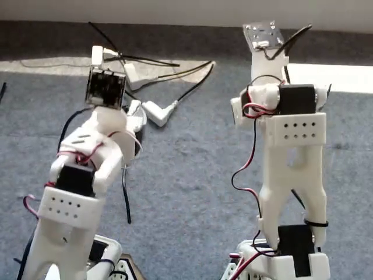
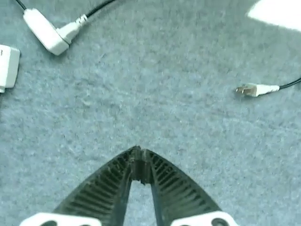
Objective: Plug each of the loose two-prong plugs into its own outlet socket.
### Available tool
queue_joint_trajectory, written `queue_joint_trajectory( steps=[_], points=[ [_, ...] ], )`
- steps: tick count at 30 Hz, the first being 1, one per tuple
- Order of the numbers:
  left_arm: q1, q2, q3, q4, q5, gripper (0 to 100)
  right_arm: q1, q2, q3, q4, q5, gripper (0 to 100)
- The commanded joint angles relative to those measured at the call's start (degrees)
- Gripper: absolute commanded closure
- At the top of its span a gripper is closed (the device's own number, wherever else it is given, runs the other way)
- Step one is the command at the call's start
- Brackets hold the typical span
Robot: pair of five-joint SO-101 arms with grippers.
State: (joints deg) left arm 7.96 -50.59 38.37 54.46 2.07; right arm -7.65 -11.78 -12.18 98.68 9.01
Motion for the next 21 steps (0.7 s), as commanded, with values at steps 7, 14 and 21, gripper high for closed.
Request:
queue_joint_trajectory(
  steps=[7, 14, 21],
  points=[
    [-2.33, 30.37, -36.88, 22.15, -18.55, 99, 0.31, -5.32, 27.47, -14.02, -0.53, 99.1],
    [-6.02, 50.33, -49.01, 25.85, -32.79, 99, -1.1, -5.58, 47.34, -33.54, -6.77, 99.1],
    [-6.02, 61.32, -56.04, 29.01, -47.21, 99, -1.63, -5.58, 55.96, -45.49, -8.18, 99.1]
  ],
)
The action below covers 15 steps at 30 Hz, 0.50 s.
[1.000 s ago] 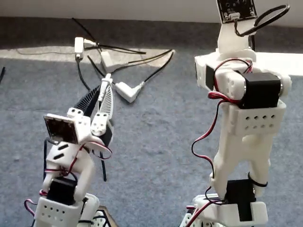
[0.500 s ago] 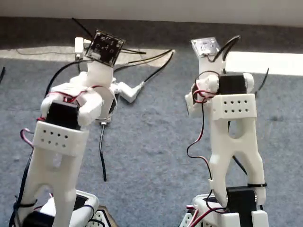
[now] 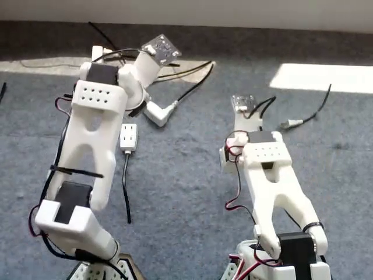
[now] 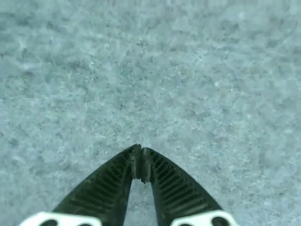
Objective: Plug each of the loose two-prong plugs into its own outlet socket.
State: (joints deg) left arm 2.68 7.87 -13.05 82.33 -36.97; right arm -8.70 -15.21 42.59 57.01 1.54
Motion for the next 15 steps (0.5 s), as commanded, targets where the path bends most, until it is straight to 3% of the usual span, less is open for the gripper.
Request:
queue_joint_trajectory(
  steps=[1, 4, 15],
  points=[
    [-0.84, 3.65, -4.88, 1.14, -11.25, 99, -0.57, -2.15, 1.71, -4.79, -0.7, 99.1],
    [-0.84, 5.58, -5.05, 1.05, -18.55, 99, -0.31, -2.15, 2.95, -7.25, -0.7, 99.1],
    [-2.68, 8.75, -4.7, 1.41, -34.73, 99, -0.31, -2.15, 4.88, -10.95, -0.44, 99.1]
  ],
)
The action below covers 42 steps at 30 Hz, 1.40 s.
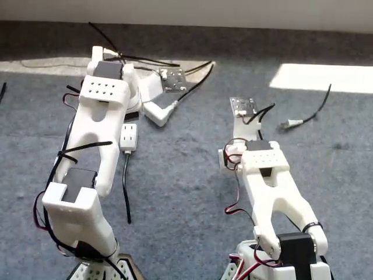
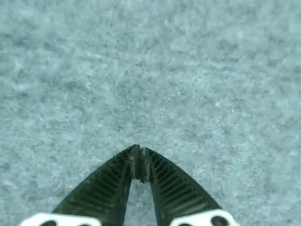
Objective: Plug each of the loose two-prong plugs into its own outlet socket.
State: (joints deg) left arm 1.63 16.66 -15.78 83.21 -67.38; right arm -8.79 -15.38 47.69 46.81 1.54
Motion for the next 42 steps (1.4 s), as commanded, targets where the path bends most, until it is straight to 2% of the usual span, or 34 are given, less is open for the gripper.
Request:
queue_joint_trajectory(
  steps=[1, 6, 12, 14, 19, 23, 32, 42],
  points=[
    [-1.98, 0.31, -2.15, 1.58, -5.01, 99, -0.22, -1.98, -0.22, -0.75, -0.44, 99.1],
    [-3.74, 1.71, -2.33, 7.12, -11.96, 99, -0.22, -1.89, -0.22, -0.75, -0.44, 99.1],
    [-3.82, 4.88, -2.51, 7.47, -17.76, 99, -0.22, -1.8, -0.22, -0.75, -0.35, 99.1],
    [-3.82, 6.46, -2.51, 7.21, -18.2, 99, -0.22, -1.71, -0.22, -0.75, -0.35, 99.1],
    [-4.53, 9.8, -2.51, -0.35, -18.11, 99, -0.22, -1.89, -0.22, -0.75, -0.35, 99.1],
    [-5.05, 10.15, -3.12, -3.08, -18.2, 99, -0.22, -1.89, -0.22, -0.75, -0.35, 99.1],
    [-4.79, 10.77, -6.02, -2.55, -18.2, 99, -0.13, -1.63, -0.31, -0.75, -0.35, 99.1],
    [-4.79, 10.68, -11.47, 3.78, -18.2, 99, -0.13, -1.54, -0.4, -0.75, -0.35, 99.1]
  ],
)
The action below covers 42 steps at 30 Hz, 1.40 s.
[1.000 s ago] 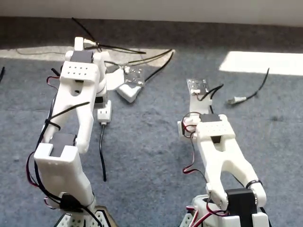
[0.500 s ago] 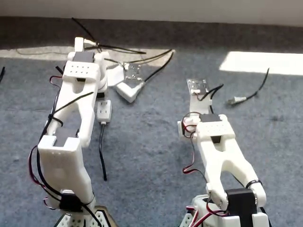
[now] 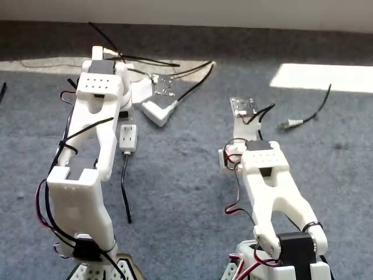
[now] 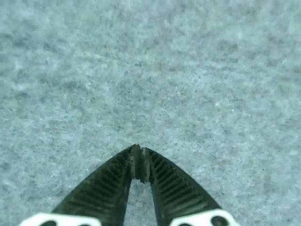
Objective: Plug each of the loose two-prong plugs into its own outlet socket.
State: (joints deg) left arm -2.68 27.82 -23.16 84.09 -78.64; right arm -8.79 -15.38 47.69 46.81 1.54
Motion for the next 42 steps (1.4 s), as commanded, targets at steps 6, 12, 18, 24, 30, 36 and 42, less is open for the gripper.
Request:
queue_joint_trajectory(
  steps=[6, 12, 18, 24, 30, 36, 42],
  points=[
    [0.13, -0.48, -6.11, 7.56, -6.95, 99, -0.13, -1.54, -0.31, -0.75, -0.35, 99.1],
    [0.31, -0.31, -3.21, 7.38, -6.95, 99, -0.13, -1.54, -0.31, -0.75, -0.35, 99.1],
    [1.1, -0.31, -1.8, 6.42, -6.95, 99, -0.13, -1.54, -0.31, -0.75, -0.35, 99.1],
    [1.71, 3.3, -2.24, 5.01, -6.86, 99, -0.13, -1.54, -0.31, -0.75, -0.35, 99.1],
    [2.15, 5.93, -2.33, 5.01, -6.77, 99, -0.13, -1.54, -0.22, -0.75, -0.35, 99.1],
    [3.47, 5.67, -2.33, 5.36, -6.86, 99, -0.13, -1.71, -0.22, -0.75, -0.35, 99.1],
    [6.02, 5.67, -2.42, 5.36, -6.68, 99, -0.13, -1.63, -0.22, -0.75, -0.35, 99.1]
  ],
)
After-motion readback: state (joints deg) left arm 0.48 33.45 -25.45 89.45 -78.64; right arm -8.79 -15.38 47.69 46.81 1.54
